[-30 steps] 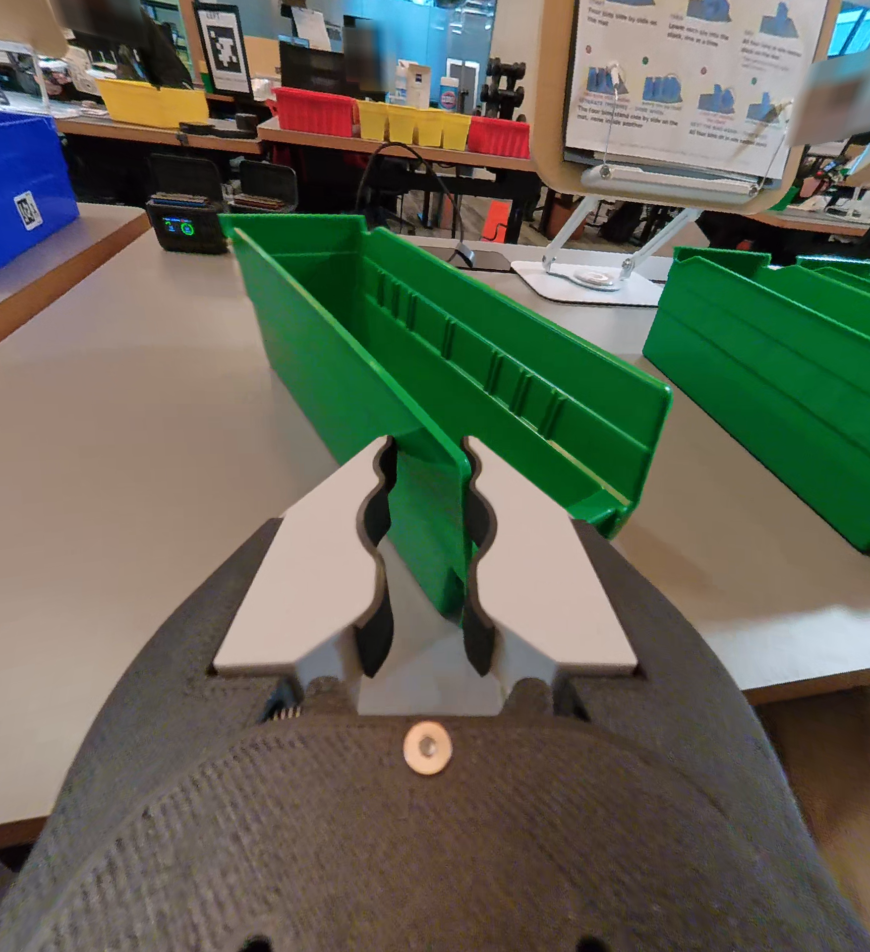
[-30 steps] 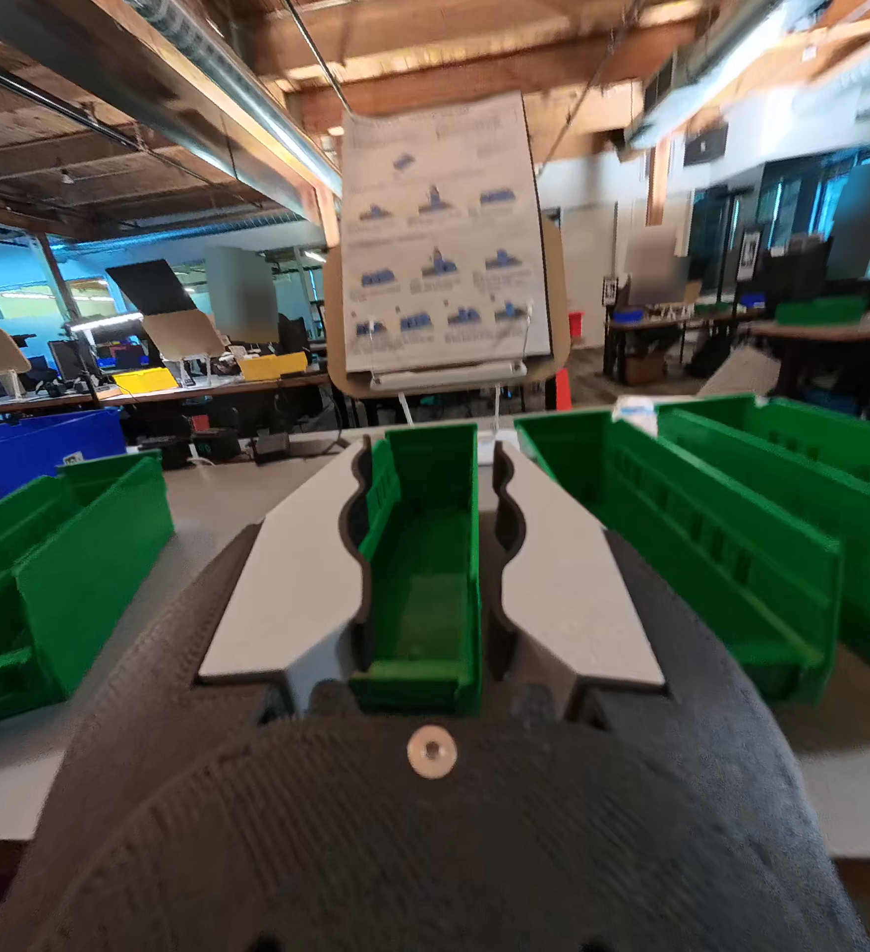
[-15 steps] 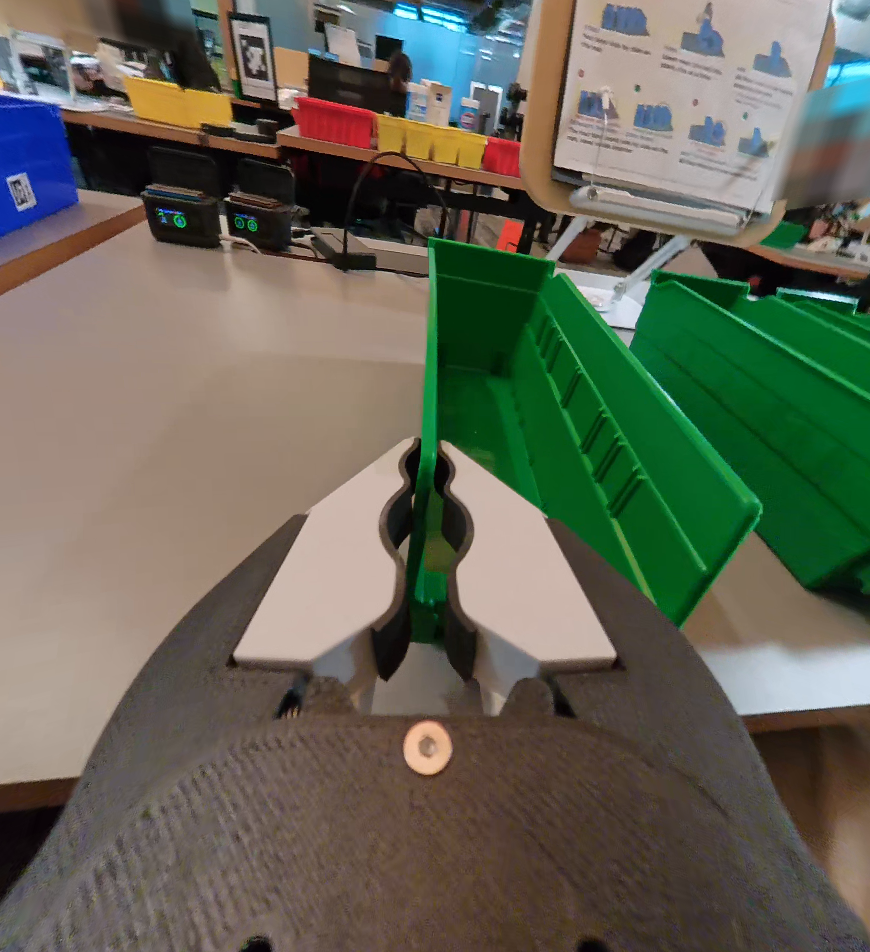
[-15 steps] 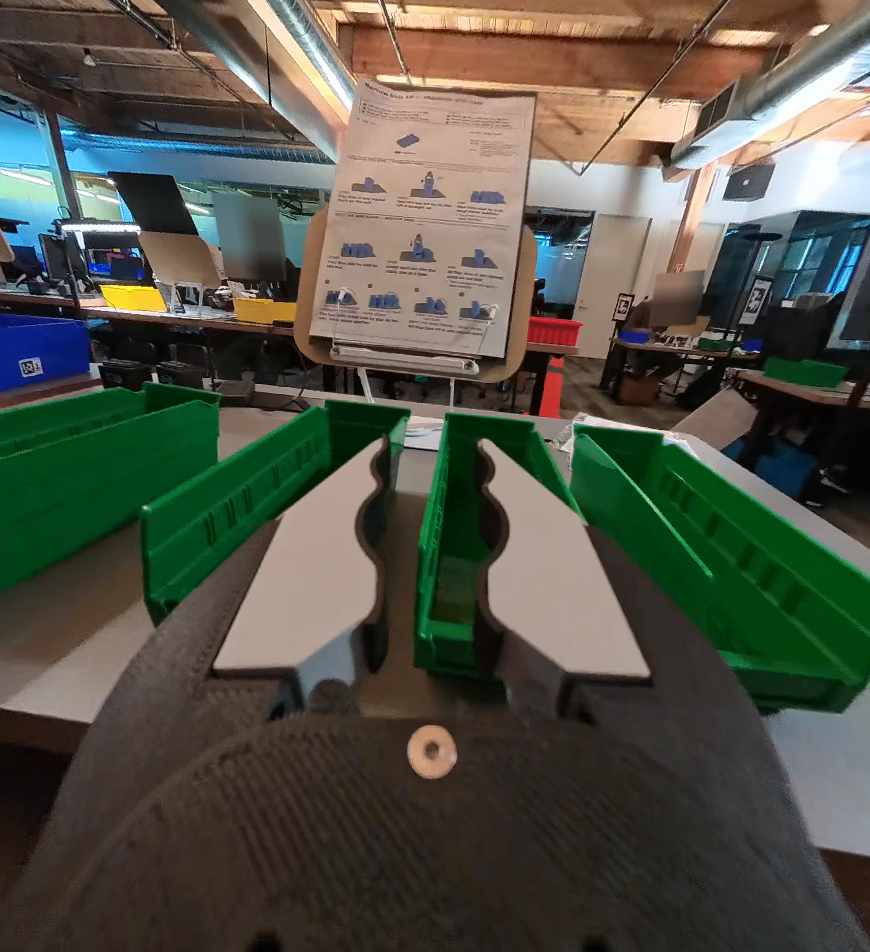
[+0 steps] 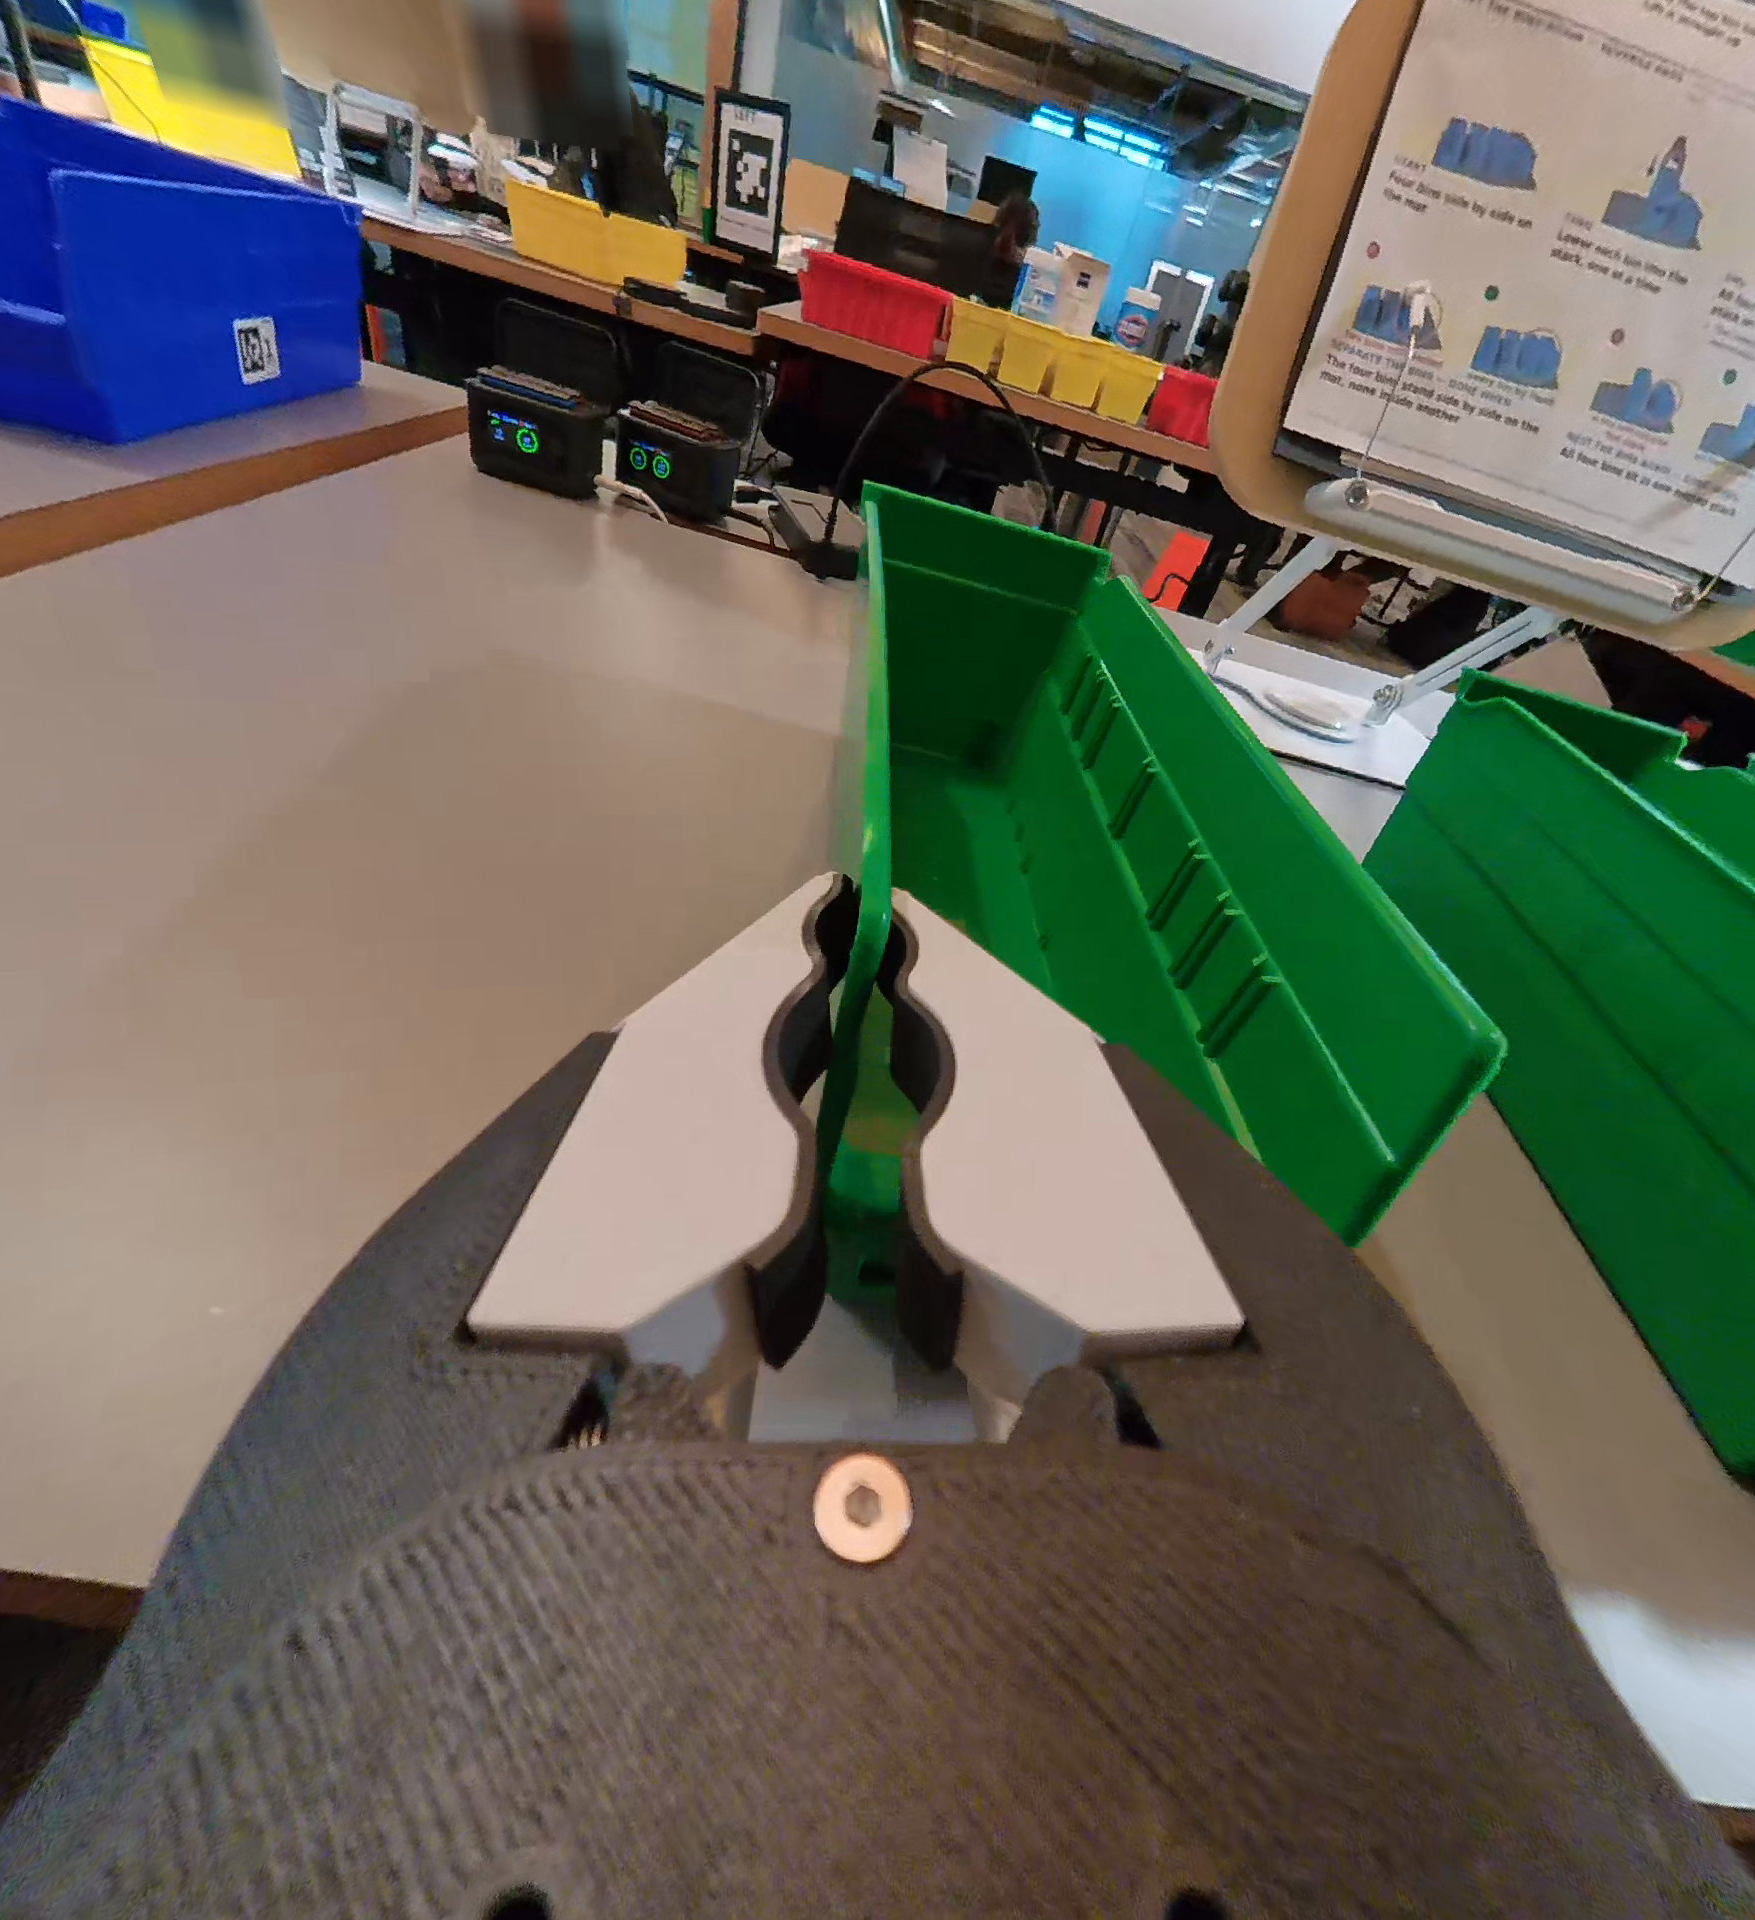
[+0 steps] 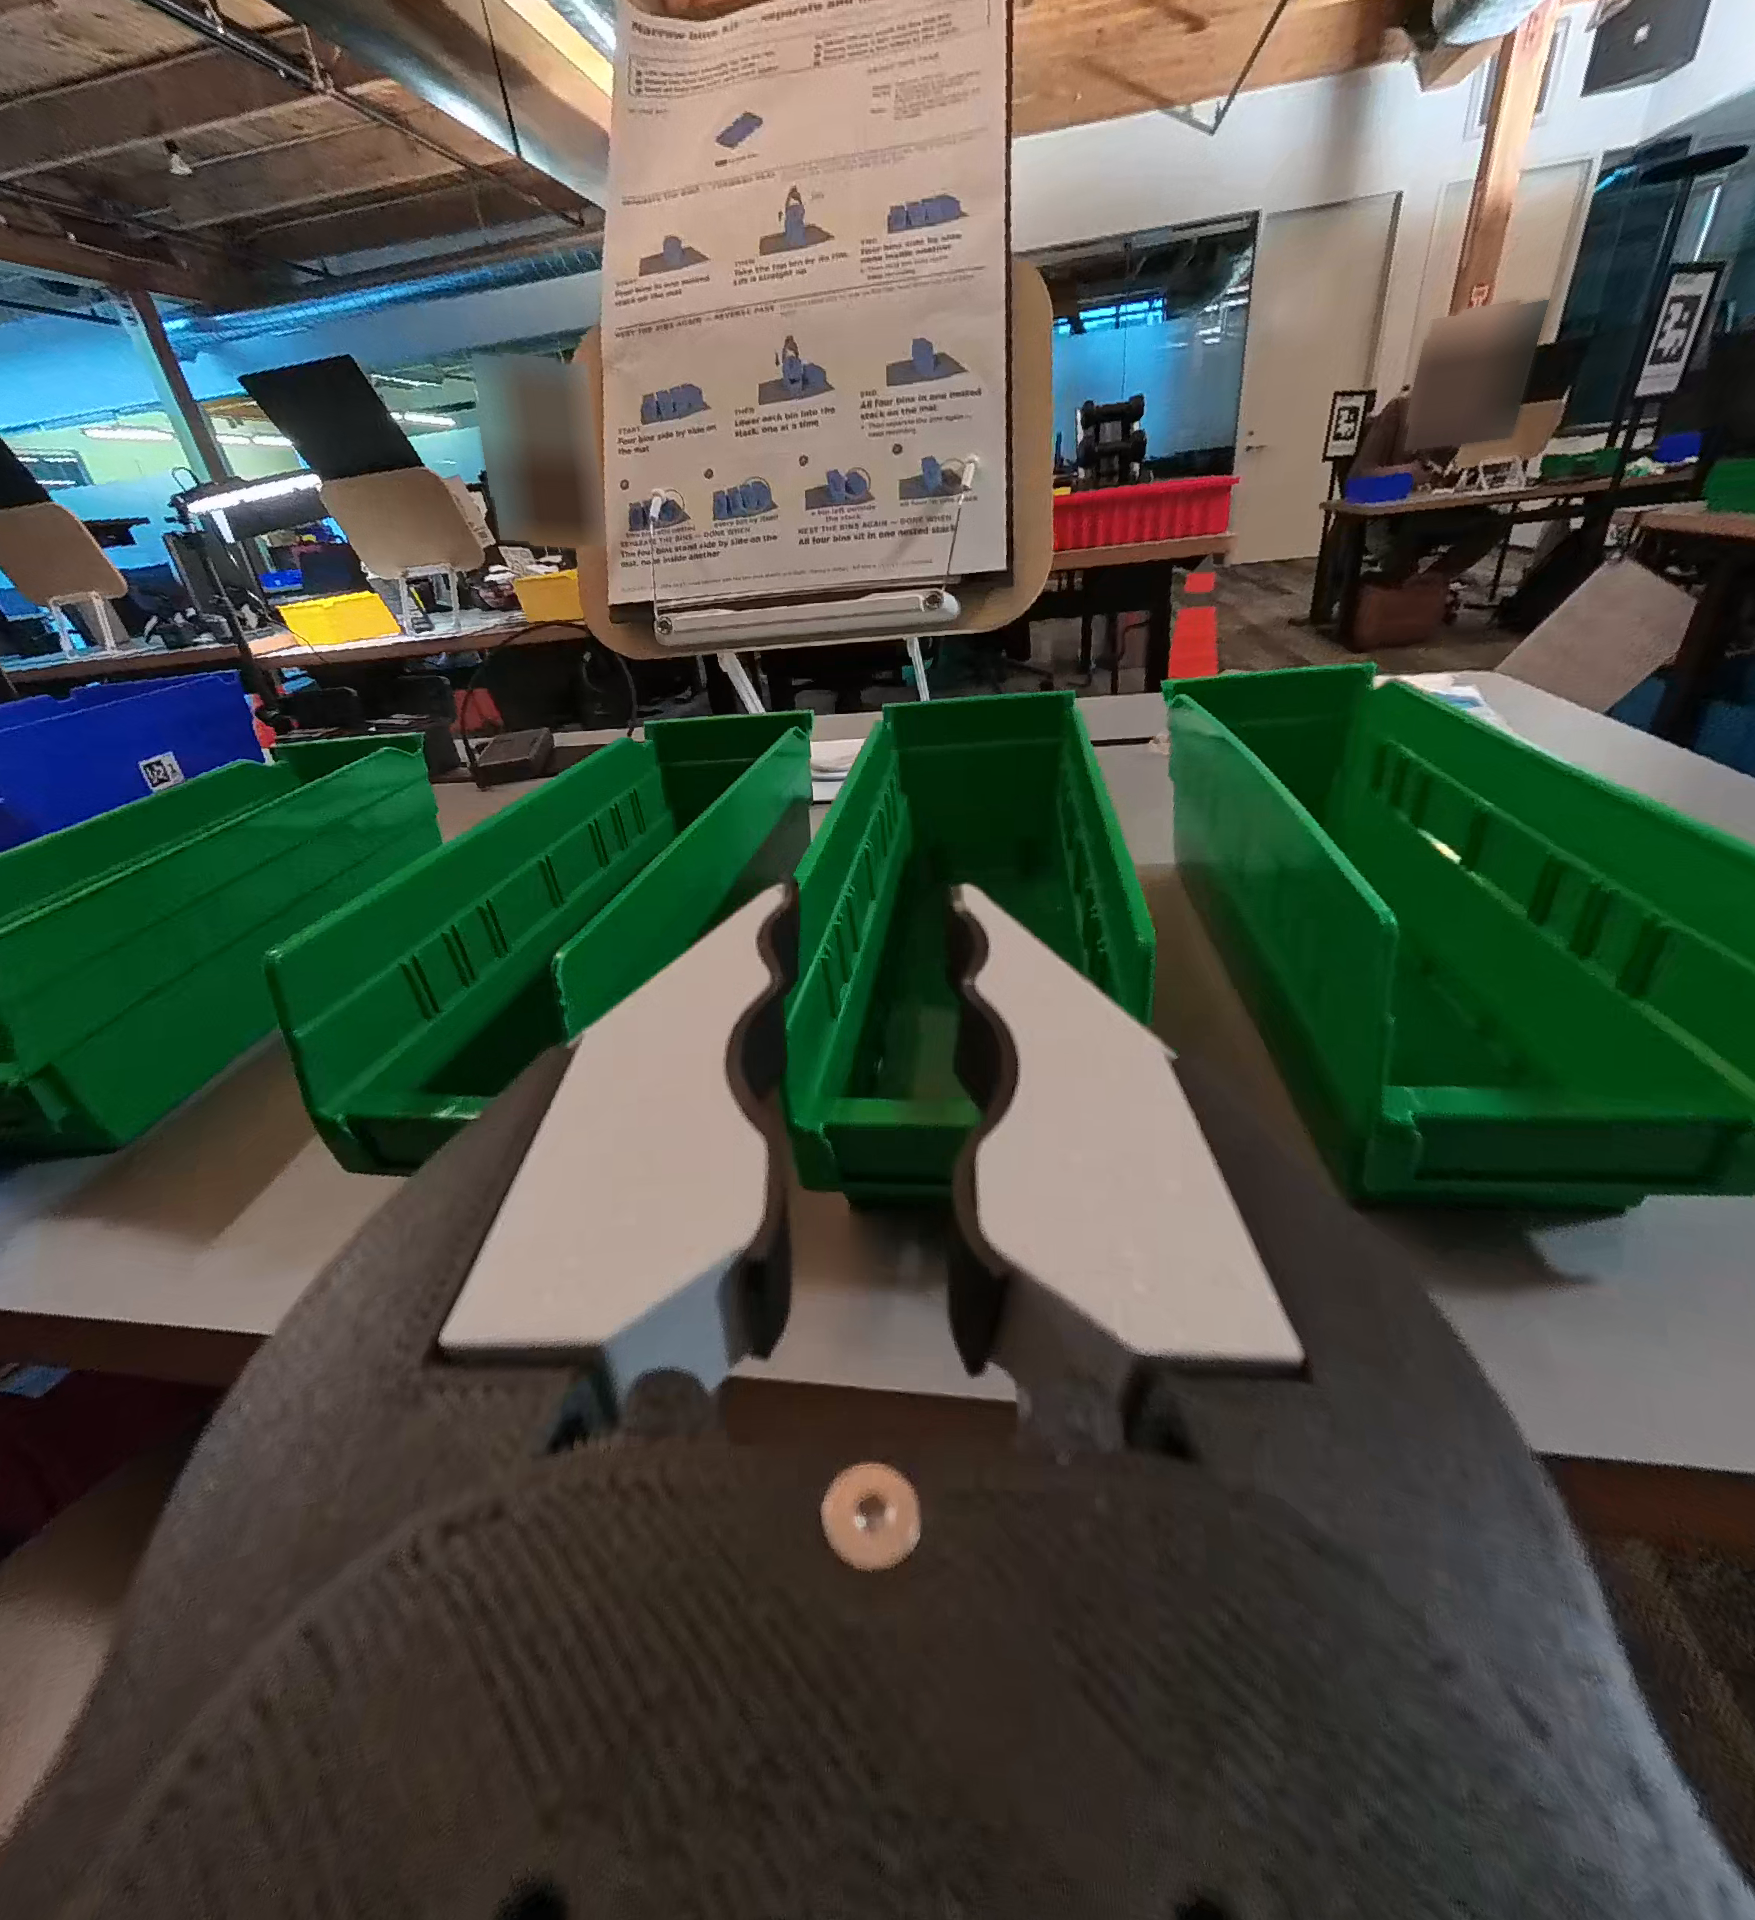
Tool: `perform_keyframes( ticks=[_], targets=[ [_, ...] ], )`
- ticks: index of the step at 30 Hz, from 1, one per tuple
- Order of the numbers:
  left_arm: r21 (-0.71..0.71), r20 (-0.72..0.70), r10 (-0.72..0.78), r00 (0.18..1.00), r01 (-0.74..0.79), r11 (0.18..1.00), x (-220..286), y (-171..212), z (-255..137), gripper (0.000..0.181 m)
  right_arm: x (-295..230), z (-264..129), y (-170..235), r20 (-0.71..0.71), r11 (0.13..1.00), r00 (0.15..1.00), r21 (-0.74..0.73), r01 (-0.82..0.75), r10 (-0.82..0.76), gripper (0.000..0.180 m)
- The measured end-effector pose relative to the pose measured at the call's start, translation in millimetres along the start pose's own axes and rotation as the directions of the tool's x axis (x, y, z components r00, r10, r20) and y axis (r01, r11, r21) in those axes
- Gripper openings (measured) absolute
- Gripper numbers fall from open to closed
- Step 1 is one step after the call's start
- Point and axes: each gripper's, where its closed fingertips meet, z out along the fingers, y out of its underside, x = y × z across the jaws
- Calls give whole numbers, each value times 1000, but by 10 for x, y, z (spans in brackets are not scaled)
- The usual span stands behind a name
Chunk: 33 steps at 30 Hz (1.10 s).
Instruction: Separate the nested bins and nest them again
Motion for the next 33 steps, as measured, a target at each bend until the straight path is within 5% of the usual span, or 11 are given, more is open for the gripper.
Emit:
perform_keyframes(
  ticks=[33],
  targets=[
    [-105, -146, -82, 986, 67, 992, 9, 188, -6, 7, -133, 142, 228, 41, 996, 999, -91, -19, 23, 27]
  ],
)
